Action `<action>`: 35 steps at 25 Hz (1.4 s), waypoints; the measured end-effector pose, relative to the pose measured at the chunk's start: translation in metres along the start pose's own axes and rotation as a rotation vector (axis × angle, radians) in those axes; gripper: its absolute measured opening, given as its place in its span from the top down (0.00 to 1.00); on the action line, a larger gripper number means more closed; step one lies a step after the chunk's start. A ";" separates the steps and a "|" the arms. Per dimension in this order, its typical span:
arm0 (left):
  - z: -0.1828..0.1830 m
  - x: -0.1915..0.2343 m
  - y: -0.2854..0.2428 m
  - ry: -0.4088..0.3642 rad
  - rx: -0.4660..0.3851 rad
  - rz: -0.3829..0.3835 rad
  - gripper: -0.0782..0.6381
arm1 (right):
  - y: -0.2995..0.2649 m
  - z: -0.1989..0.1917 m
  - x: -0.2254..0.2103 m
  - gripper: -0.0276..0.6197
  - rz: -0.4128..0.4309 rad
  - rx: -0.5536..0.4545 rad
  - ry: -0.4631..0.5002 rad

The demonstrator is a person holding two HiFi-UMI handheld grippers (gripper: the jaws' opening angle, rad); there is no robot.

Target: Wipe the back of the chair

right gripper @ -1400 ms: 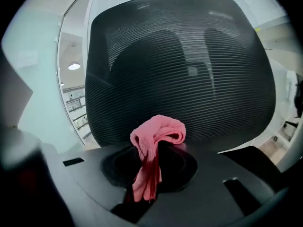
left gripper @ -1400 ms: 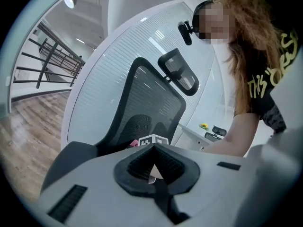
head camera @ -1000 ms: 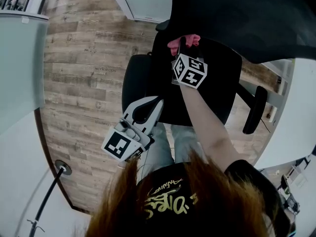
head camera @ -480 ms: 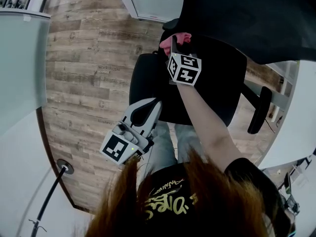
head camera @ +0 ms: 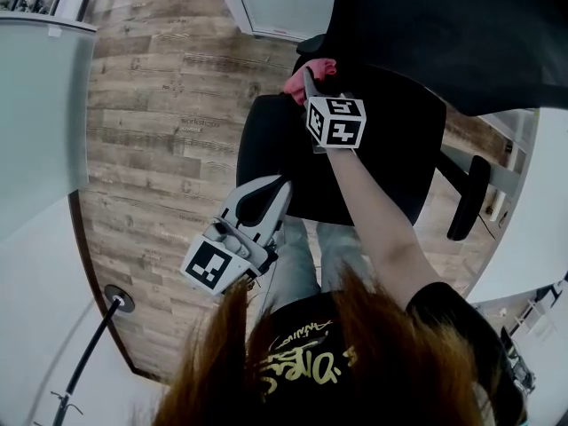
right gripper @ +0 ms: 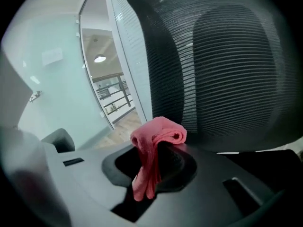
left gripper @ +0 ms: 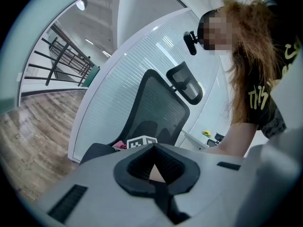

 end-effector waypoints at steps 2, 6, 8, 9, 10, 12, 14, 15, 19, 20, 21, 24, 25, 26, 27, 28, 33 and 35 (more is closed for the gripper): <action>0.005 -0.002 0.000 -0.007 -0.005 -0.002 0.90 | 0.002 0.003 0.005 0.86 0.034 0.006 0.050; 0.015 -0.014 -0.003 -0.035 -0.007 -0.017 0.90 | 0.012 0.011 0.020 0.85 0.166 0.007 0.135; 0.021 -0.021 -0.005 -0.050 -0.012 -0.021 0.90 | 0.020 0.018 0.023 0.85 0.204 -0.001 0.179; 0.023 -0.025 -0.006 -0.059 -0.014 -0.023 0.90 | 0.025 0.022 0.024 0.85 0.217 -0.010 0.194; 0.026 -0.029 -0.007 -0.070 -0.018 -0.027 0.90 | 0.031 0.027 0.025 0.86 0.230 -0.021 0.206; 0.035 -0.037 -0.011 -0.096 -0.031 -0.034 0.90 | 0.045 0.040 0.026 0.85 0.253 -0.050 0.233; 0.048 -0.047 -0.014 -0.124 -0.050 -0.041 0.90 | 0.065 0.056 0.027 0.85 0.273 -0.083 0.261; 0.054 -0.053 -0.015 -0.140 -0.055 -0.044 0.90 | 0.077 0.064 0.028 0.85 0.282 -0.101 0.269; 0.080 -0.073 -0.019 -0.208 -0.062 -0.049 0.90 | 0.126 0.097 0.029 0.85 0.314 -0.177 0.290; 0.085 -0.078 -0.021 -0.223 -0.066 -0.047 0.90 | 0.138 0.105 0.028 0.85 0.319 -0.197 0.301; 0.090 -0.083 -0.024 -0.236 -0.070 -0.047 0.90 | 0.150 0.114 0.027 0.85 0.321 -0.217 0.314; 0.102 -0.097 -0.033 -0.269 -0.079 -0.050 0.90 | 0.185 0.138 0.026 0.85 0.336 -0.275 0.335; 0.105 -0.103 -0.036 -0.279 -0.082 -0.053 0.90 | 0.196 0.145 0.025 0.86 0.347 -0.289 0.334; 0.108 -0.109 -0.039 -0.289 -0.085 -0.058 0.90 | 0.207 0.150 0.025 0.85 0.358 -0.301 0.332; 0.111 -0.116 -0.041 -0.299 -0.089 -0.064 0.90 | 0.218 0.155 0.024 0.86 0.366 -0.311 0.334; 0.113 -0.123 -0.044 -0.309 -0.090 -0.068 0.90 | 0.230 0.159 0.023 0.85 0.372 -0.321 0.343; 0.121 -0.155 -0.055 -0.357 -0.086 -0.083 0.90 | 0.290 0.173 0.019 0.85 0.396 -0.378 0.451; 0.123 -0.167 -0.058 -0.375 -0.089 -0.089 0.90 | 0.313 0.177 0.016 0.85 0.410 -0.390 0.468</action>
Point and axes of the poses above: the fingertips, and each gripper's own axes: y backward along the fingers, x to its left, z out of its top, the point moved 5 cm from there along y, backward along the fingers
